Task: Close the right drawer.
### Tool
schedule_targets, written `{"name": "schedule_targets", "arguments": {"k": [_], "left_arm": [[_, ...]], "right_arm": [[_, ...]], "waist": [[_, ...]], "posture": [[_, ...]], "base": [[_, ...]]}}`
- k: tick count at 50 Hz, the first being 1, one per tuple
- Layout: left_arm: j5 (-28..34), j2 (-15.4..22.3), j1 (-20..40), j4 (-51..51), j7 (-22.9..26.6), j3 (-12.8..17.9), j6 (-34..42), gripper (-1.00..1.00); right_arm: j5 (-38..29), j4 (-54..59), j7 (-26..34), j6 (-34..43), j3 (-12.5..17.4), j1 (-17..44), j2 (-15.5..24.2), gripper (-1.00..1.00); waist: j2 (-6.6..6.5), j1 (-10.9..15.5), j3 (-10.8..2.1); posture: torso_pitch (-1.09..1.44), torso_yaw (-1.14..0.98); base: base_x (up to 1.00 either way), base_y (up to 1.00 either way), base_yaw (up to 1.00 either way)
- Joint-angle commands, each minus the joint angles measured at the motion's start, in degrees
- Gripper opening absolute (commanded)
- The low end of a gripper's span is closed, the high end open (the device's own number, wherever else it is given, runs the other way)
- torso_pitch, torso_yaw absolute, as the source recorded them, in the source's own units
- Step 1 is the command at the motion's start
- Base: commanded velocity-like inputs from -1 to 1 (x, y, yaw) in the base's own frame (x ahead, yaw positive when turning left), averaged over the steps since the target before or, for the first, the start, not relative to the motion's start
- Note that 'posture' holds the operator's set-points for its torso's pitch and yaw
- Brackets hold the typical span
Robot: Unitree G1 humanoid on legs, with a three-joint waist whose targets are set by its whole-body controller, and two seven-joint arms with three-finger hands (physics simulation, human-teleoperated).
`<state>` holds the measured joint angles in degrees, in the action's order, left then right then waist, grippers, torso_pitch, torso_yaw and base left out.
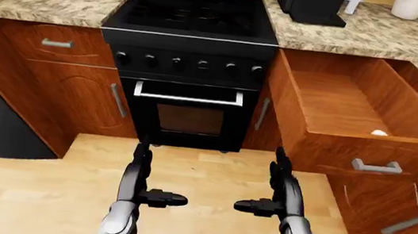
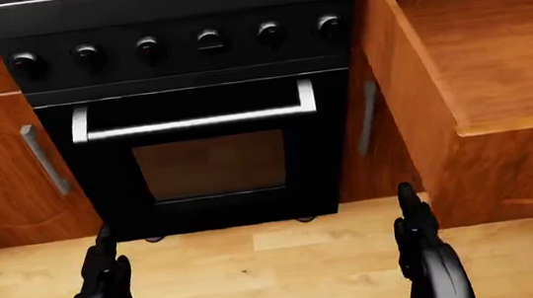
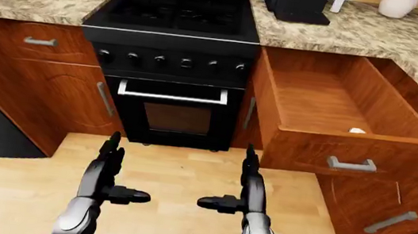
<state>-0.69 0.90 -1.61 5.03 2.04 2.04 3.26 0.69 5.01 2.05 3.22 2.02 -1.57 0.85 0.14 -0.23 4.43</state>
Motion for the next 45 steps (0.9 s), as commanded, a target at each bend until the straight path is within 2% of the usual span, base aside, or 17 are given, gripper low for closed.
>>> {"name": "schedule_targets", "arguments": {"k": [1,2,3,4,5,7,8,13,18,24,31,32,33,34,40,43,45], "left_arm": [[1.9,-0.1,-1.9,-7.7,-0.3,-1.3,-6.4,1.0],[1.8,-0.2,-1.4,-7.6,-0.3,-1.2,-6.4,1.0],[2.2,-0.2,-0.8,-7.0,-0.6,-1.1,-6.4,1.0],[2.2,-0.3,-0.9,-6.7,-0.7,-1.1,-7.3,1.0],[2.2,-0.3,-1.7,-7.3,-0.7,-1.1,-7.7,1.0],[2.1,-0.4,-3.0,-9.6,-0.6,-1.1,-7.8,1.0],[1.7,-0.4,-3.0,-10.6,-0.7,-0.9,-7.2,1.0],[2.0,-0.5,-3.9,-15.8,-1.7,-0.5,-6.1,1.0],[1.6,-0.8,-7.2,-30.4,-2.1,0.2,-0.9,1.0],[3.0,-1.6,-11.8,-43.9,-2.5,0.3,-0.1,1.0],[2.5,-2.1,-13.6,-49.6,-1.7,0.1,0.9,1.0],[2.2,-2.2,-15.0,-54.7,-1.6,0.1,1.9,1.0],[2.2,-2.3,-15.1,-55.1,-1.5,0.1,2.1,1.0],[2.2,-2.5,-16.1,-58.9,-1.4,0.1,2.6,1.0],[1.9,-3.4,-17.7,-63.5,-0.8,0.5,2.8,1.0],[1.2,-4.1,-18.6,-64.9,-1.2,1.3,0.5,1.0],[0.3,-4.1,-19.3,-65.0,-1.3,1.5,-1.4,1.0]], "right_arm": [[-1.5,-9.2,-1.0,-6.2,-0.7,-1.6,-0.1,1.0],[-0.7,-9.1,-0.9,-6.1,-0.1,-0.8,-0.1,1.0],[-0.2,-8.8,-0.6,-5.5,0.2,-0.3,0.0,1.0],[0.8,-9.8,0.2,-6.8,0.3,-0.9,0.0,1.0],[0.8,-12.1,0.7,-5.5,-0.1,-2.3,0.1,1.0],[-0.3,-13.5,0.7,-5.8,-0.3,-3.5,0.1,1.0],[-0.4,-13.7,0.7,-5.8,-0.1,-3.4,0.1,1.0],[-2.5,-17.3,1.2,-4.8,-0.7,-4.1,0.1,1.0],[-3.4,-27.0,2.2,-2.0,-0.9,-6.0,0.1,1.0],[-3.0,-38.3,2.7,0.6,-1.4,-8.2,-0.5,1.0],[-2.5,-45.6,2.3,-0.2,-0.5,-9.8,-0.9,1.0],[-3.2,-50.1,1.9,-0.1,-0.4,-11.1,-1.0,1.0],[-3.3,-50.4,2.0,0.0,-0.3,-11.2,-1.1,1.0],[-3.8,-55.4,2.5,2.3,-0.6,-12.2,-0.9,1.0],[-5.9,-61.4,3.1,3.2,-0.7,-13.7,-1.6,1.0],[-7.4,-62.6,3.9,1.8,-2.9,-14.6,-1.4,1.0],[-6.8,-62.8,3.7,1.8,-2.7,-14.4,-1.5,1.0]], "waist": [[0.45,-0.1,-0.05],[0.42,0.1,-2.22],[0.07,0.4,-3.43],[0.1,0.4,-2.85],[0.48,0.4,-1.09],[0.46,0.5,-4.0],[0.44,0.5,-4.21],[0.42,0.4,-4.38],[0.26,0.4,-4.63],[0.19,0.4,-4.87],[0.16,0.6,-4.55],[0.16,0.5,-4.43],[0.16,0.5,-4.57],[0.18,0.5,-4.42],[0.23,0.5,-3.85],[0.25,0.5,-3.88],[0.21,0.4,-3.81]], "posture": [[0.0,0.0],[0.0,0.0],[0.0,0.0],[0.0,0.0],[0.0,0.0],[0.0,0.0],[0.0,0.0],[0.0,0.0],[0.0,0.0],[0.0,0.0],[0.0,0.0],[0.0,0.0],[0.0,0.0],[0.0,0.0],[0.0,0.0],[0.0,0.0],[0.0,0.0]], "base": [[0.0,0.0,0.0],[0.0,0.0,0.0],[0.0,0.0,0.0],[0.0,0.0,0.0],[0.0,0.0,0.0],[0.0,0.0,0.0],[0.0,0.0,0.0],[0.0,0.0,0.0],[0.0,0.0,0.0],[0.0,0.0,0.0],[0.0,0.0,0.0],[0.0,0.0,0.0],[0.0,0.0,0.0],[0.0,0.0,0.0],[0.0,0.0,0.0],[0.0,0.0,0.0],[0.0,0.0,0.0]]}}
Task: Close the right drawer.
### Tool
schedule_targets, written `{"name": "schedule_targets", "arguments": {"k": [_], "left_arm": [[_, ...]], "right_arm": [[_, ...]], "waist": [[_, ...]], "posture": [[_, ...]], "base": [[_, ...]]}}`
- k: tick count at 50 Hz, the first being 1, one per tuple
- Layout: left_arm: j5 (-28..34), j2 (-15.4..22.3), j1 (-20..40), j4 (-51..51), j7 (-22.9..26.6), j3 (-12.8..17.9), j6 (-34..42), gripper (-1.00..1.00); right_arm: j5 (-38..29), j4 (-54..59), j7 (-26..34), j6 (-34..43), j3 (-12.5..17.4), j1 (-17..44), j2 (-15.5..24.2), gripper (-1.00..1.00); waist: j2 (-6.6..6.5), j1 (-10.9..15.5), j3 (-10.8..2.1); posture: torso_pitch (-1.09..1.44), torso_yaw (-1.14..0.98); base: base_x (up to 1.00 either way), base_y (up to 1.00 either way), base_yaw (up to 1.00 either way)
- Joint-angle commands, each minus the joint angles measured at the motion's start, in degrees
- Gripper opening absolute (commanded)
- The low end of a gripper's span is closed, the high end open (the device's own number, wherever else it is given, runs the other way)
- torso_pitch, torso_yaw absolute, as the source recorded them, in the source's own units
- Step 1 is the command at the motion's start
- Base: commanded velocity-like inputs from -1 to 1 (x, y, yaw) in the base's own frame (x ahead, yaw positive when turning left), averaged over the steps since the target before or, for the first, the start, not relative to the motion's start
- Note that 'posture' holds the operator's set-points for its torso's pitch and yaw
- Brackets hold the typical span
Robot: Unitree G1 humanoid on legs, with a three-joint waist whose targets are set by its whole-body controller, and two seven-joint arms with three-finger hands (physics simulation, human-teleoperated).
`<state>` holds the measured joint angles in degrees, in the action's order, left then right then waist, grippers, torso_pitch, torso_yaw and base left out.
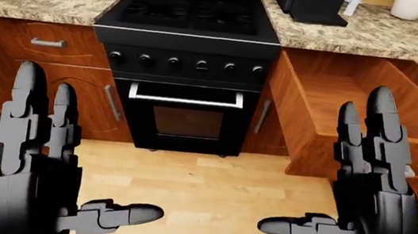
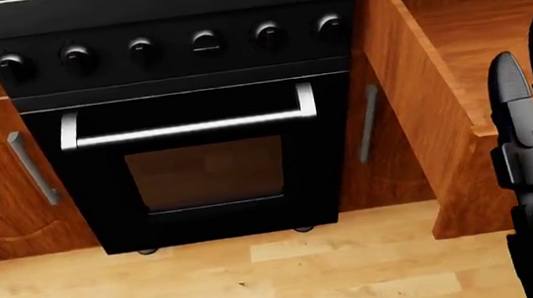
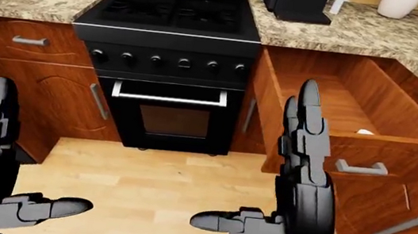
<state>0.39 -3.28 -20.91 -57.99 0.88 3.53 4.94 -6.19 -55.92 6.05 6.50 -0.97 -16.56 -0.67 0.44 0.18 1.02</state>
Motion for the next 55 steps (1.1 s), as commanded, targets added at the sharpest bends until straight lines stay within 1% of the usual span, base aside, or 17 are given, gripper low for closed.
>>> {"name": "schedule_targets", "arguments": {"k": [1,18,19,21,28,31,34,38,39,40,41,43,48,50,52,53,55], "left_arm": [[-1.3,0.3,-0.3,-2.0,-0.4,0.0,-3.8,1.0],[0.0,0.7,-0.1,-2.0,-1.0,-1.3,-3.0,1.0],[0.0,0.8,-0.2,-2.0,-1.0,-1.4,-3.3,1.0],[-0.1,0.8,-0.1,-2.0,-1.0,-1.3,-3.0,1.0],[0.3,0.6,-0.1,-2.0,-0.9,-1.4,-2.9,1.0],[0.5,0.5,-0.3,-2.0,-0.9,-1.6,-3.2,1.0],[0.6,0.6,-0.4,-2.0,-0.9,-1.9,-3.2,1.0],[1.1,0.6,-0.6,-1.7,-1.0,-2.5,-3.7,1.0],[1.2,0.6,-0.5,-1.7,-1.0,-2.6,-3.7,1.0],[1.2,0.7,-0.6,-1.7,-1.0,-2.6,-3.7,1.0],[1.2,0.7,-0.5,-1.6,-1.1,-2.6,-3.8,1.0],[1.1,0.7,-0.5,-1.7,-1.0,-2.5,-3.6,1.0],[1.1,0.8,-0.5,-1.5,-1.0,-2.5,-3.7,1.0],[1.1,0.8,-0.5,-1.6,-1.0,-2.5,-3.8,1.0],[1.0,0.8,-0.6,-1.6,-1.0,-2.5,-3.8,1.0],[1.1,0.8,-0.6,-1.5,-1.0,-2.7,-3.9,1.0],[1.2,0.8,-0.6,-1.4,-1.0,-2.7,-3.9,1.0]], "right_arm": [[0.1,-1.6,-0.5,-1.4,0.5,0.8,0.0,1.0],[0.6,0.5,-1.9,-5.3,-0.4,-0.7,0.2,1.0],[0.4,0.5,-1.8,-5.5,-0.6,-0.8,0.3,1.0],[0.5,0.5,-1.7,-5.7,-0.6,-0.8,0.3,1.0],[1.2,0.8,-1.5,-6.3,-0.6,-1.2,0.3,1.0],[1.3,0.8,-1.4,-6.6,-0.7,-1.5,0.4,1.0],[1.4,0.7,-1.3,-6.6,-0.9,-1.5,0.4,1.0],[1.3,1.7,-0.9,-7.4,-1.4,-1.8,0.7,1.0],[1.3,1.6,-0.9,-7.4,-1.5,-1.9,0.7,1.0],[1.2,1.7,-0.9,-7.4,-1.5,-1.8,0.7,1.0],[1.3,1.8,-0.9,-7.4,-1.5,-1.8,0.7,1.0],[1.2,1.7,-0.9,-7.4,-1.6,-1.8,0.8,1.0],[1.1,1.8,-0.9,-7.4,-1.7,-1.8,0.8,1.0],[1.2,1.9,-1.0,-7.5,-1.8,-1.8,0.8,1.0],[1.2,1.9,-1.0,-7.5,-1.7,-1.9,0.8,1.0],[1.2,2.0,-1.0,-7.6,-1.7,-1.8,0.8,1.0],[1.2,2.1,-1.0,-7.7,-1.8,-1.8,0.9,1.0]], "waist": [[-0.09,0.0,-0.37],[-0.17,0.1,-0.3],[-0.39,-0.3,-1.0],[-0.53,-0.8,0.8],[1.02,-1.5,1.8],[0.46,-1.6,1.58],[-1.26,-1.4,1.82],[-6.1,-0.1,1.96],[-3.65,0.3,2.65],[-4.69,-0.4,2.72],[-4.66,-0.4,2.19],[-3.91,-0.4,1.4],[-0.78,0.1,1.58],[1.01,0.2,1.41],[4.56,-0.4,0.19],[2.1,-1.1,1.33],[2.25,-1.6,1.11]], "posture": [[0.0,0.0],[0.0,0.0],[0.0,0.0],[0.0,0.0],[0.0,0.0],[0.0,0.0],[0.0,0.0],[0.0,0.0],[0.0,0.0],[0.0,0.0],[0.0,0.0],[0.0,0.0],[0.0,0.0],[0.0,0.0],[0.0,0.0],[0.0,0.0],[0.0,0.0]], "base": [[0.0,0.0,0.0],[0.0,0.0,0.0],[0.0,0.0,-0.17],[0.0,0.0,-0.4],[0.0,0.0,-0.55],[0.0,0.0,-0.56],[0.0,0.0,-0.57],[0.0,0.0,-0.56],[0.0,0.0,-0.55],[0.0,0.0,-0.56],[0.0,0.0,-0.56],[0.0,0.0,-0.57],[0.0,0.0,-0.56],[0.0,0.0,-0.56],[0.0,0.0,-0.57],[0.0,0.0,-0.57],[0.0,0.0,-0.57]]}}
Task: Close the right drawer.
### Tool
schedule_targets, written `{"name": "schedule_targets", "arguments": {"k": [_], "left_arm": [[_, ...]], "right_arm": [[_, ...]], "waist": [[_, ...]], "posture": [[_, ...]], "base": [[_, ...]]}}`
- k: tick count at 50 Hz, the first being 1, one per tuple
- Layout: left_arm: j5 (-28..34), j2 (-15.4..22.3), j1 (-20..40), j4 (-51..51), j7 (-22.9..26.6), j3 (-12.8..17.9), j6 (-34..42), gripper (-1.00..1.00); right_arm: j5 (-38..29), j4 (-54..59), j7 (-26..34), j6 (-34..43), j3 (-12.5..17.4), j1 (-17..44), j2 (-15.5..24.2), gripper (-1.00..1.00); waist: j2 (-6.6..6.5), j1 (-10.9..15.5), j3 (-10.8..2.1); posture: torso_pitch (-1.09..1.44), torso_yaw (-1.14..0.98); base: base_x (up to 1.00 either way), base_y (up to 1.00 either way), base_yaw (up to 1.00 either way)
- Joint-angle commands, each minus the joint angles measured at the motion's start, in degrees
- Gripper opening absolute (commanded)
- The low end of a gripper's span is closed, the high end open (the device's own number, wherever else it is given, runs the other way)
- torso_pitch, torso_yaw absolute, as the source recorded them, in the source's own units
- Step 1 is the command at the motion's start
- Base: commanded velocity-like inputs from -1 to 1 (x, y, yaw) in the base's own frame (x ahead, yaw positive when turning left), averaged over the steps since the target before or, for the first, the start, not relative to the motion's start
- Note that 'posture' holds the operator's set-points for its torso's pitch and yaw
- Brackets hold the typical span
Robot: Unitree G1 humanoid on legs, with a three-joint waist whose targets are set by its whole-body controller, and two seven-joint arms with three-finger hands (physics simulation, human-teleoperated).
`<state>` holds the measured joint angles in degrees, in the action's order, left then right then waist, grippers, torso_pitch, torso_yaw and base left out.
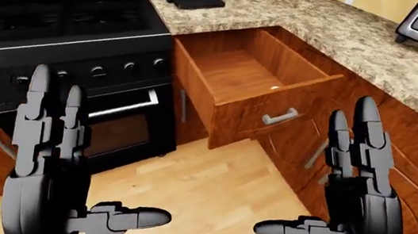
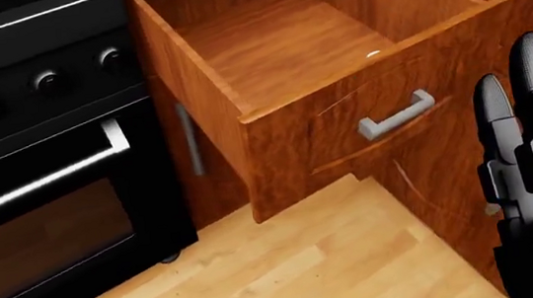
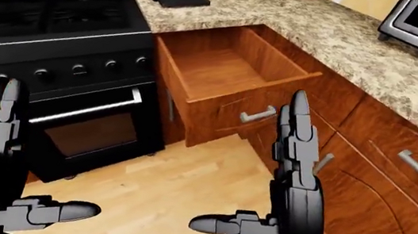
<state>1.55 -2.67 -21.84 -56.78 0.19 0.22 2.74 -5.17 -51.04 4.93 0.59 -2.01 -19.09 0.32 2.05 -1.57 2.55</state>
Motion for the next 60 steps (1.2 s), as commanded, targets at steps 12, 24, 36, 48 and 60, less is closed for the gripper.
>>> {"name": "schedule_targets", "arguments": {"k": [12,24,36,48,60], "left_arm": [[0.2,0.3,0.1,-2.5,-0.5,0.3,-2.1,1.0],[0.2,0.4,-0.3,-2.4,-0.6,0.2,-2.6,1.0],[0.3,0.4,-0.2,-2.4,-0.6,0.1,-2.5,1.0],[0.5,0.5,-0.2,-2.6,-0.8,-0.1,-2.4,1.0],[0.5,0.5,-0.1,-2.3,-0.8,-0.1,-2.5,1.0]], "right_arm": [[0.3,-2.1,0.2,-2.4,-1.0,0.4,0.0,1.0],[0.3,-2.2,0.2,-2.7,-1.1,0.1,0.1,1.0],[0.3,-2.0,0.3,-2.6,-1.1,0.3,0.1,1.0],[0.4,-2.1,0.4,-2.5,-1.1,0.3,0.1,1.0],[0.4,-1.6,0.4,-2.8,-1.1,0.4,0.1,1.0]], "waist": [[-5.46,2.4,1.01],[1.93,1.6,-0.7],[-4.68,1.1,1.15],[-2.37,2.0,0.25],[-2.09,0.7,0.78]], "posture": [[0.0,0.0],[0.0,0.0],[0.0,0.0],[0.0,0.0],[0.0,0.0]], "base": [[0.0,0.0,-0.57],[0.0,0.0,-0.56],[0.0,0.0,-0.57],[0.0,0.0,-0.57],[0.0,0.0,-0.57]]}}
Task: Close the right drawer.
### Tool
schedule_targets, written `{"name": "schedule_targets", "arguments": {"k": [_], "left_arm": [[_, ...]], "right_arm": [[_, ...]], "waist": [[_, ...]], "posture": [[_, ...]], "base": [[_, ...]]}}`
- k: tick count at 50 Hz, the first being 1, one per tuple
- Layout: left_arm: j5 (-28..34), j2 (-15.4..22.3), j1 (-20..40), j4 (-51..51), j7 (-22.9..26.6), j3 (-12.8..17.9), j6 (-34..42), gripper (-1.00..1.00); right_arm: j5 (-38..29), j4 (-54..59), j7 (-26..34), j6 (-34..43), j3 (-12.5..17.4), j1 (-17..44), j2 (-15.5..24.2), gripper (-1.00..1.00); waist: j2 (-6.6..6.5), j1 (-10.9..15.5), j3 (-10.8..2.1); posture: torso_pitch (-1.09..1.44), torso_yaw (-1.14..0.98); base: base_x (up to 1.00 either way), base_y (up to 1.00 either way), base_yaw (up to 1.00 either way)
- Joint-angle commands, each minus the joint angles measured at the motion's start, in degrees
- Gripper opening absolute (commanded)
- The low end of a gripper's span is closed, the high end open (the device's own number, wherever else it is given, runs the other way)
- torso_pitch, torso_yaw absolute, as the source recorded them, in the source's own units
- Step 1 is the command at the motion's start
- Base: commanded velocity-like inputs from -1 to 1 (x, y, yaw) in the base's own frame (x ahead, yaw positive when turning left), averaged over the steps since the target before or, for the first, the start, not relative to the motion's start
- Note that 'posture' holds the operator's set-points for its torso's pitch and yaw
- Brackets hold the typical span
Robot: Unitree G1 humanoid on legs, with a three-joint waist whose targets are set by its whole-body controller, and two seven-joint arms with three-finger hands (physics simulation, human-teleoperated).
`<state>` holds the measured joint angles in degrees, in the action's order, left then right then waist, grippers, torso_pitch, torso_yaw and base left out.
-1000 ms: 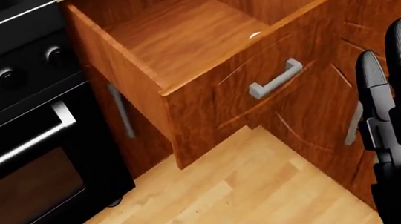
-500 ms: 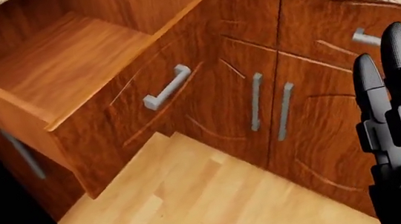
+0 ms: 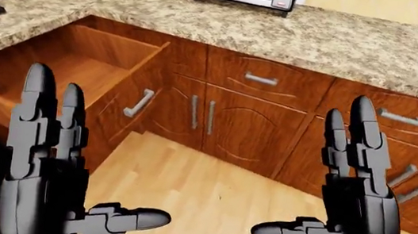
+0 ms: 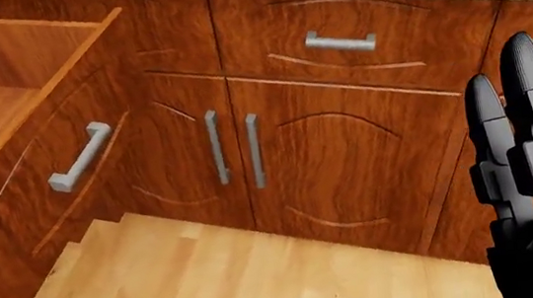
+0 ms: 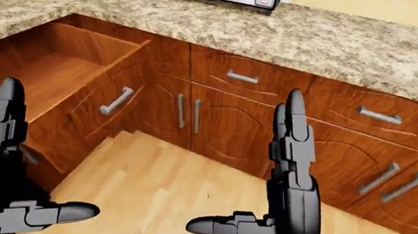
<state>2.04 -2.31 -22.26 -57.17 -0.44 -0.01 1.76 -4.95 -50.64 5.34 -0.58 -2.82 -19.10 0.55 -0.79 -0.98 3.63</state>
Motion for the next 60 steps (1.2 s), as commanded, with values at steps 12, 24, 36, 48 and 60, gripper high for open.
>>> {"name": "schedule_targets", "arguments": {"k": [12,24,36,48,60], "left_arm": [[-0.2,0.1,0.2,-1.8,-0.2,0.3,-1.7,1.0],[0.0,0.1,0.2,-1.8,-0.3,0.2,-1.8,1.0],[0.0,0.1,0.3,-1.6,-0.4,0.3,-1.6,1.0],[-0.2,0.1,0.5,-1.4,-0.4,0.4,-1.7,1.0],[-0.1,0.0,0.5,-1.5,-0.4,0.4,-1.4,1.0]], "right_arm": [[0.2,-2.0,-0.1,-1.7,-0.3,0.3,-0.1,1.0],[1.9,-3.1,0.4,-0.3,0.1,0.3,-0.2,1.0],[3.6,-3.9,1.4,1.9,-0.3,0.5,0.1,1.0],[3.6,-3.7,1.2,2.4,-0.1,0.9,0.0,1.0],[3.6,-3.8,1.2,2.6,-0.1,0.9,0.0,1.0]], "waist": [[-1.78,1.1,-1.03],[-0.91,1.4,0.03],[0.56,0.7,-1.23],[-1.1,0.6,-1.33],[1.71,0.6,-0.69]], "posture": [[0.0,0.0],[0.0,0.0],[0.0,0.0],[0.0,0.0],[0.0,0.0]], "base": [[0.0,0.0,-0.57],[0.0,-0.19,-0.33],[0.0,0.06,0.0],[0.0,0.29,0.0],[0.0,0.38,0.0]]}}
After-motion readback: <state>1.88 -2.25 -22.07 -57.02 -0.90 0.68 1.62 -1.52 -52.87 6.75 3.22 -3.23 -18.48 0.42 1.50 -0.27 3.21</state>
